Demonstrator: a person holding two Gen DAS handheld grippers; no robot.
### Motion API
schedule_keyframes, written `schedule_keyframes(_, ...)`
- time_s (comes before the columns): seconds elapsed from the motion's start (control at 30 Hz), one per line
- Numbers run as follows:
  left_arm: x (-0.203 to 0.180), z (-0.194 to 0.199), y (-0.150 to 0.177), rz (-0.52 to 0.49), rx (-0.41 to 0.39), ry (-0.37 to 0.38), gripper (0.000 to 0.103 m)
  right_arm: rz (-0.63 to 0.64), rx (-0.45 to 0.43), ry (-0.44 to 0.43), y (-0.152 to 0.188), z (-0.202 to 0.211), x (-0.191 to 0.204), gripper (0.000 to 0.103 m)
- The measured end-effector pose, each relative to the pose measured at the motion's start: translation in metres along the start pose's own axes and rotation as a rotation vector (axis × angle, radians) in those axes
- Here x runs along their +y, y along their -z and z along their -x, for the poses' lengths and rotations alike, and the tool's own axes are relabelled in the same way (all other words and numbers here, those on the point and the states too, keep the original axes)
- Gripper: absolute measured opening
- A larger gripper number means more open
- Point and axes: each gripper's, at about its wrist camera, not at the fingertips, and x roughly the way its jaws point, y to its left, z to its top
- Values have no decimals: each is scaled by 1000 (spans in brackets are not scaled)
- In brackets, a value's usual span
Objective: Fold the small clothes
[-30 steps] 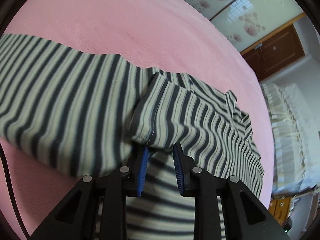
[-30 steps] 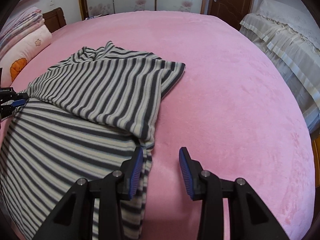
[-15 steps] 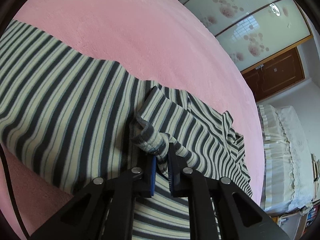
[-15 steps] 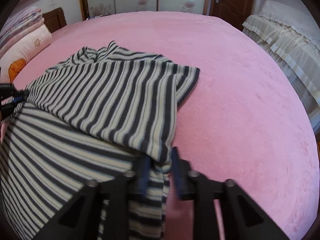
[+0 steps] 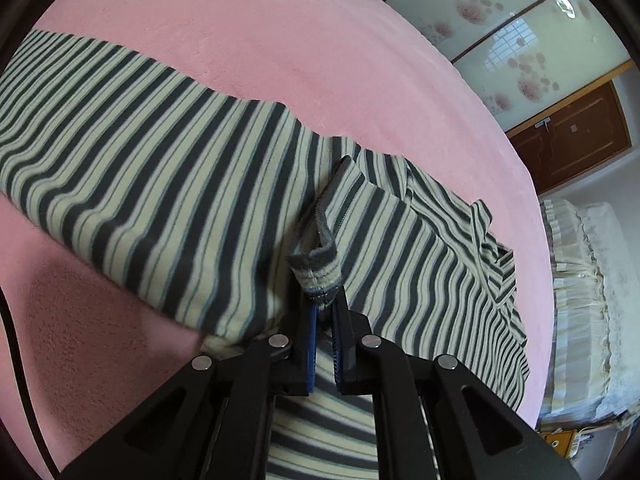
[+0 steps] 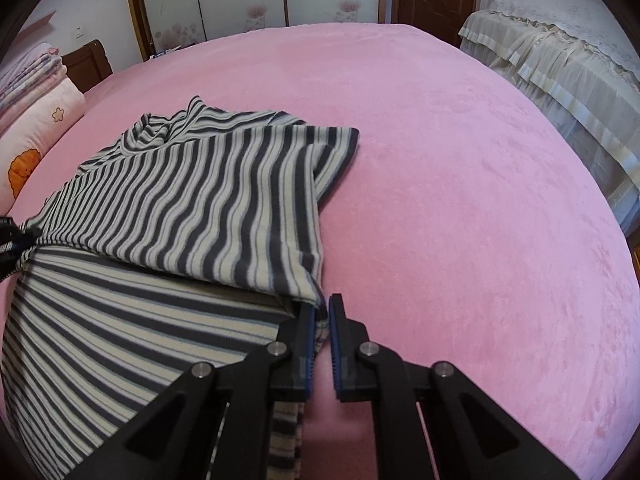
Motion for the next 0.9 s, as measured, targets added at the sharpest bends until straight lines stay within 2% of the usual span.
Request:
schedule_keyframes(0.2, -7, 2, 1, -40, -15, -13, 5, -8, -2, 0, 2, 1, -2, 5)
schedule_keyframes(0.43, -22, -14, 4, -169, 14, -95, 8, -10, 34, 12, 7, -9, -1, 5)
schedule_keyframes(0.57, -38, -8, 6, -252, 5, -141, 21, 0, 26, 25, 7, -5, 2, 5)
schedule_keyframes(0.7, -38, -2, 4, -279, -5, -164, 22, 27, -3, 49, 15, 4, 10, 4)
schedule_keyframes(0.8, -35, -8, 3, -300, 24, -205, 22, 56, 19, 84, 25, -1, 15, 4)
schedule_keyframes(0.9, -33, -6, 3, -299, 41, -203, 28, 64, 47, 111, 31, -1, 12, 4)
